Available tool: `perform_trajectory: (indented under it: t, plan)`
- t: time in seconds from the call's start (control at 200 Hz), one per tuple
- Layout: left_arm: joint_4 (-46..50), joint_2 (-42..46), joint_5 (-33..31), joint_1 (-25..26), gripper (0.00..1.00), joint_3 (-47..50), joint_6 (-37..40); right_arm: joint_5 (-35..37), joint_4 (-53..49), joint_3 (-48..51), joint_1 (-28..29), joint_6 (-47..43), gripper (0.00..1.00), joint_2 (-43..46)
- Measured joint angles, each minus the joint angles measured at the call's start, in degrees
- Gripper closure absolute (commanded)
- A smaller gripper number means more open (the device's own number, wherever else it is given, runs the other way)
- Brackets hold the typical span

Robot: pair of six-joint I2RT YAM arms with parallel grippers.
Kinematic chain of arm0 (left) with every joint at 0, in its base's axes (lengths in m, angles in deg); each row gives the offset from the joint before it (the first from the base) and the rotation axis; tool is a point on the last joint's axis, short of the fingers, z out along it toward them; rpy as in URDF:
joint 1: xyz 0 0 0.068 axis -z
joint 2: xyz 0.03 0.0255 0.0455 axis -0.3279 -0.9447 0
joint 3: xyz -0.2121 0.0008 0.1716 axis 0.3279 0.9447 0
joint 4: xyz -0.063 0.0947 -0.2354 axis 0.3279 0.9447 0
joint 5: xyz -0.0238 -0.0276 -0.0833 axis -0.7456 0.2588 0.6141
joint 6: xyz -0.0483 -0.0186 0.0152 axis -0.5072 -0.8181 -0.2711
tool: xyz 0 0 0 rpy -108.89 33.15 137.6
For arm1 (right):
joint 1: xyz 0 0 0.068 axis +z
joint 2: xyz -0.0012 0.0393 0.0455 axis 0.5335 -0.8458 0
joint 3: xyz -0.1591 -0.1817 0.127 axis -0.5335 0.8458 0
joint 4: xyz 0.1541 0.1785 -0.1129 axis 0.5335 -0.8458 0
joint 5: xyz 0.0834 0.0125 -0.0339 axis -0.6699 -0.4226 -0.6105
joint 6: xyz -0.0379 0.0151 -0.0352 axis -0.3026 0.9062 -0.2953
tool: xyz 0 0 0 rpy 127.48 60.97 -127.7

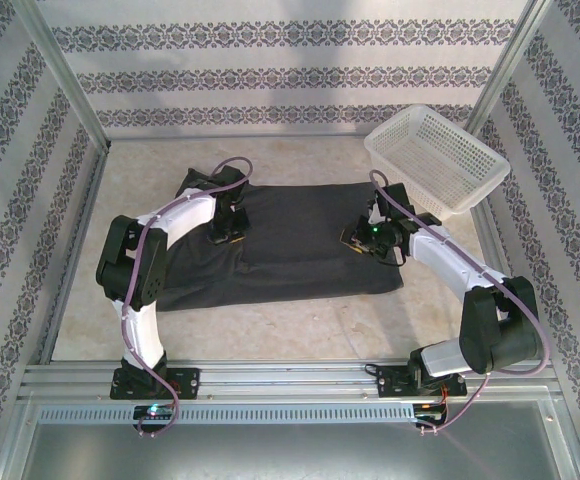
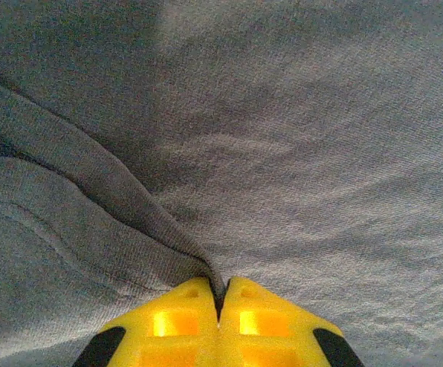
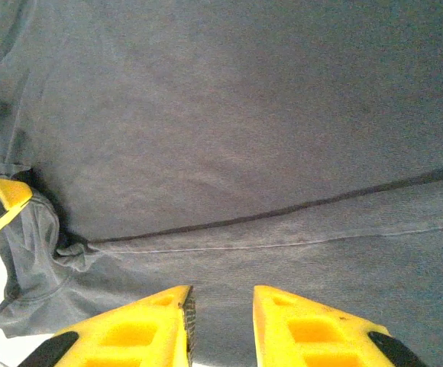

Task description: Fold and stack the t-shirts

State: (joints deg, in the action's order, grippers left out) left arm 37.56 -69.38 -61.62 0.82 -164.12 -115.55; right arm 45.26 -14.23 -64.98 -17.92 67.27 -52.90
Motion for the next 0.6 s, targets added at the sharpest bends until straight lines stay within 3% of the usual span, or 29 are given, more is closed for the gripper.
perform_trajectory:
  t: [0.365,0.385,0.44,0.46,0.535,0.6]
  plan:
    - [-5.9,0.0,-2.6,2.0,1.0,0.3,8.2,-0.5,1.9,1.3,-1.1,2.0,0.74,-0.5]
    - [-6.0,0.0,-2.8,2.1,0.93,0.3,8.5,-0.5,2.0,1.4,-1.1,2.1,0.74,-0.6]
    - [-5.9,0.0,-3.4,2.1,0.6,0.3,9.3,-0.6,2.3,1.5,-1.1,2.4,0.74,-1.1]
    - [-5.7,0.0,-3.7,2.1,0.54,0.3,9.6,-0.6,2.4,1.5,-1.1,2.5,0.74,-1.3]
    - [-4.3,-0.1,-4.9,2.1,0.39,-0.2,9.6,-0.7,2.6,1.5,-1.3,2.6,0.73,-1.9]
    - [-3.0,0.2,-6.6,2.1,0.38,-0.3,8.7,-0.6,2.5,1.5,-1.5,2.6,0.73,-2.3]
